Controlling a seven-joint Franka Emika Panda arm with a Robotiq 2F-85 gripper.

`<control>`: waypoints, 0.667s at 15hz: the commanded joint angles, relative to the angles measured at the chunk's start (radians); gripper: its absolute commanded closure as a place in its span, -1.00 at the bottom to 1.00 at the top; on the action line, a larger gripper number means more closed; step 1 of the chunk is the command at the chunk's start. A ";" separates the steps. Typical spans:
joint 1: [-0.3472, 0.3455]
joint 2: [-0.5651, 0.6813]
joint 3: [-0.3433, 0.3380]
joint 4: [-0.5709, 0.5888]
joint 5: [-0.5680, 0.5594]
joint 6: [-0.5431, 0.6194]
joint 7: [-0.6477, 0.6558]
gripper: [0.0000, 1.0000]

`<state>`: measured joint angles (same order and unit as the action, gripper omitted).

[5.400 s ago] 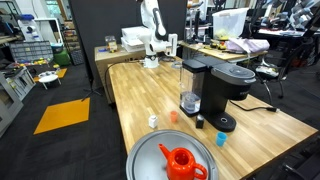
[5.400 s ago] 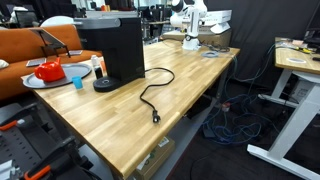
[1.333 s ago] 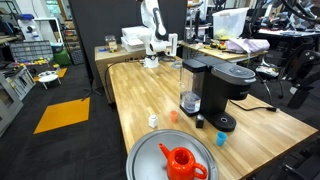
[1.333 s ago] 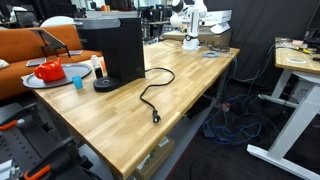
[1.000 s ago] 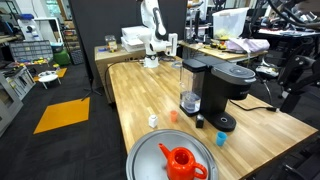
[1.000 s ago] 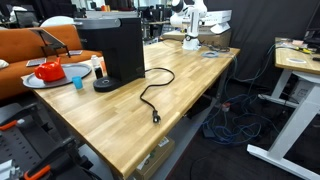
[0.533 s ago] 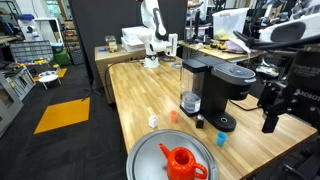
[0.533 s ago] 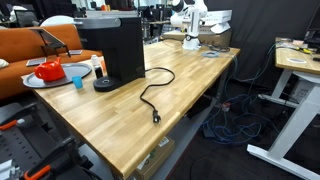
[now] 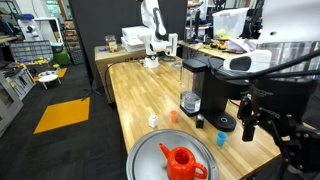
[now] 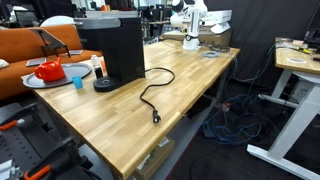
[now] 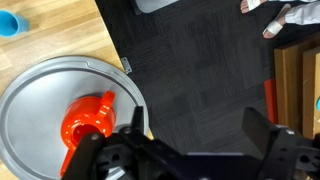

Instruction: Move the tea pot to the left

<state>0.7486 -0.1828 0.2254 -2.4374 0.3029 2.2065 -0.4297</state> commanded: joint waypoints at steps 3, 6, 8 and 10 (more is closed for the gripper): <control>-0.040 0.013 0.040 0.017 0.008 -0.005 -0.006 -1.00; -0.040 0.013 0.041 0.017 0.008 -0.005 -0.005 -1.00; -0.045 0.024 0.040 0.023 0.011 -0.007 0.001 -1.00; -0.058 0.057 0.048 0.037 0.013 -0.008 0.014 -1.00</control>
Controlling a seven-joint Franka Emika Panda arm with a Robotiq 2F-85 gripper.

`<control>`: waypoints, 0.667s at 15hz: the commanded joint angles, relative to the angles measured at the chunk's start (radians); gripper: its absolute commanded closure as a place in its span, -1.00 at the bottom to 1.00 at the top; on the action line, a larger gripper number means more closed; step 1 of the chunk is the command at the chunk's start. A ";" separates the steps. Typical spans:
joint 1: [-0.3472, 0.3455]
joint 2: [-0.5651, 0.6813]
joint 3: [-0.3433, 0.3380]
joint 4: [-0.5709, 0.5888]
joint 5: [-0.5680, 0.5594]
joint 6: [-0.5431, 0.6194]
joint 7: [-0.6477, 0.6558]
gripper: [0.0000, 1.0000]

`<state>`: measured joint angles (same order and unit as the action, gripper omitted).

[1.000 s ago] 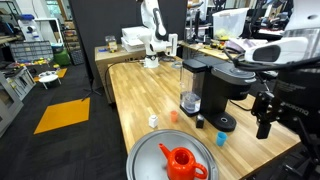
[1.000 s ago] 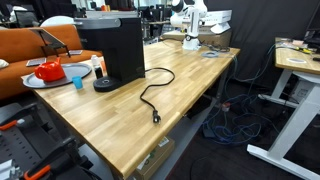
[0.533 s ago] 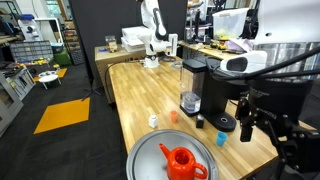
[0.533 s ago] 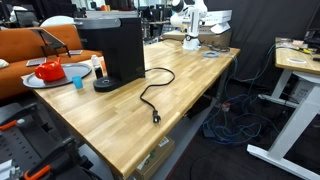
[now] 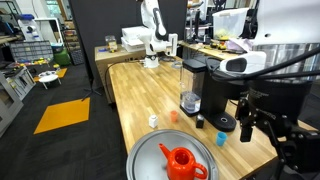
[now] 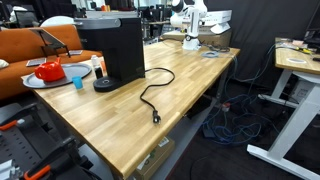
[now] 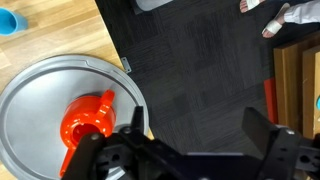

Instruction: Move the tea pot to the left

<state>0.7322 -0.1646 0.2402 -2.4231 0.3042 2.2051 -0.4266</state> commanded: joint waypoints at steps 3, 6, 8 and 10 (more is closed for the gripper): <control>-0.061 0.116 0.055 0.053 0.023 -0.005 0.029 -1.00; -0.077 0.206 0.088 0.099 0.036 -0.006 0.042 -1.00; -0.089 0.268 0.111 0.139 0.034 -0.008 0.060 -1.00; -0.105 0.323 0.129 0.180 0.019 -0.012 0.081 -1.00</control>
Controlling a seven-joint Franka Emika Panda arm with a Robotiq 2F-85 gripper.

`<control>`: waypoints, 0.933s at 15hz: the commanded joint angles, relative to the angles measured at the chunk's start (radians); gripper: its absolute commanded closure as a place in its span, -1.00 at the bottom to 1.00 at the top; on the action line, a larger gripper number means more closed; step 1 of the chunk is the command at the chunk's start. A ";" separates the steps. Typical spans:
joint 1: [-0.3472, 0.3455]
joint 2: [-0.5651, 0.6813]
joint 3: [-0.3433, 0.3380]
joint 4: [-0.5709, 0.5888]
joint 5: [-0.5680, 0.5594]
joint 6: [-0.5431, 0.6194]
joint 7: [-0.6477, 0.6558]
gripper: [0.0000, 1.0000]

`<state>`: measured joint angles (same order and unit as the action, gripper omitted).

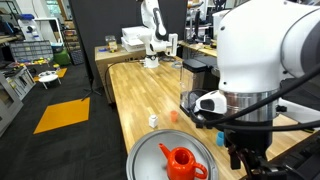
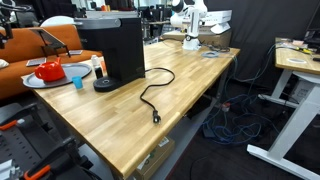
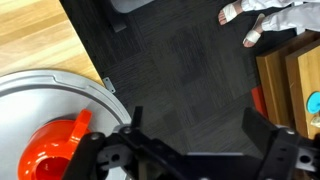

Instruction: Move the tea pot to the left

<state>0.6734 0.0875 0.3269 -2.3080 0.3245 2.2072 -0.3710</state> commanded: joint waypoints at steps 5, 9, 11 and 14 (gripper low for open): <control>-0.092 0.118 0.077 0.084 -0.026 0.000 0.027 -1.00; -0.100 0.117 0.092 0.083 -0.025 0.000 0.026 -1.00; -0.101 0.117 0.092 0.083 -0.025 0.000 0.026 -1.00; -0.102 0.117 0.093 0.083 -0.025 0.000 0.026 -1.00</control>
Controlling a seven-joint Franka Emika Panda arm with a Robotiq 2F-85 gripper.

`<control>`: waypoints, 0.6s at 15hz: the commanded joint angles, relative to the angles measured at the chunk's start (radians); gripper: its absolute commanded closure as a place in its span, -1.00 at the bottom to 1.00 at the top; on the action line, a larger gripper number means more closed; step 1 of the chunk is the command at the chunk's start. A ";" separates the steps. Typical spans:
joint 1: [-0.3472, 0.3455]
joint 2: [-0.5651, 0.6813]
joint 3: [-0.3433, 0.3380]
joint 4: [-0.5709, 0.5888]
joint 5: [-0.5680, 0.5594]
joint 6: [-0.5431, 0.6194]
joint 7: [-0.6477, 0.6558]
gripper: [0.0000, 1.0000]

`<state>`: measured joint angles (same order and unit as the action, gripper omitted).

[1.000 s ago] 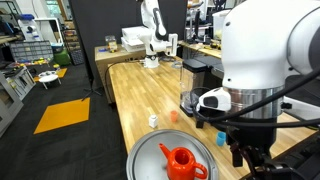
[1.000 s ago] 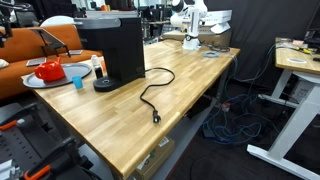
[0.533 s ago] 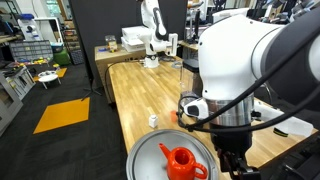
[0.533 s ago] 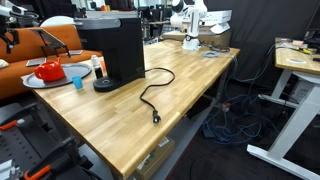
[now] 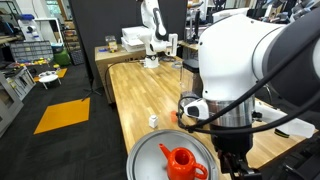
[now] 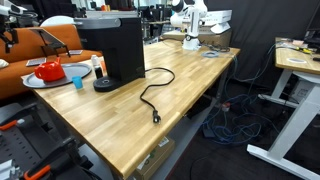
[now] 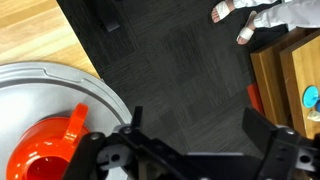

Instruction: Move the tea pot to the left

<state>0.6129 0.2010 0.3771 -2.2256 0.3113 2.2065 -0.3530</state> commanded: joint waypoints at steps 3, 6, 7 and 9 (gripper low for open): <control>-0.051 0.044 0.031 0.018 -0.047 0.003 0.030 -1.00; -0.071 0.117 0.016 0.049 -0.143 0.012 0.088 -1.00; -0.080 0.150 0.013 0.068 -0.168 0.013 0.104 -1.00; -0.092 0.209 0.011 0.109 -0.215 0.012 0.135 -1.00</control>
<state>0.5420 0.3330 0.3746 -2.1843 0.1554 2.2231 -0.2732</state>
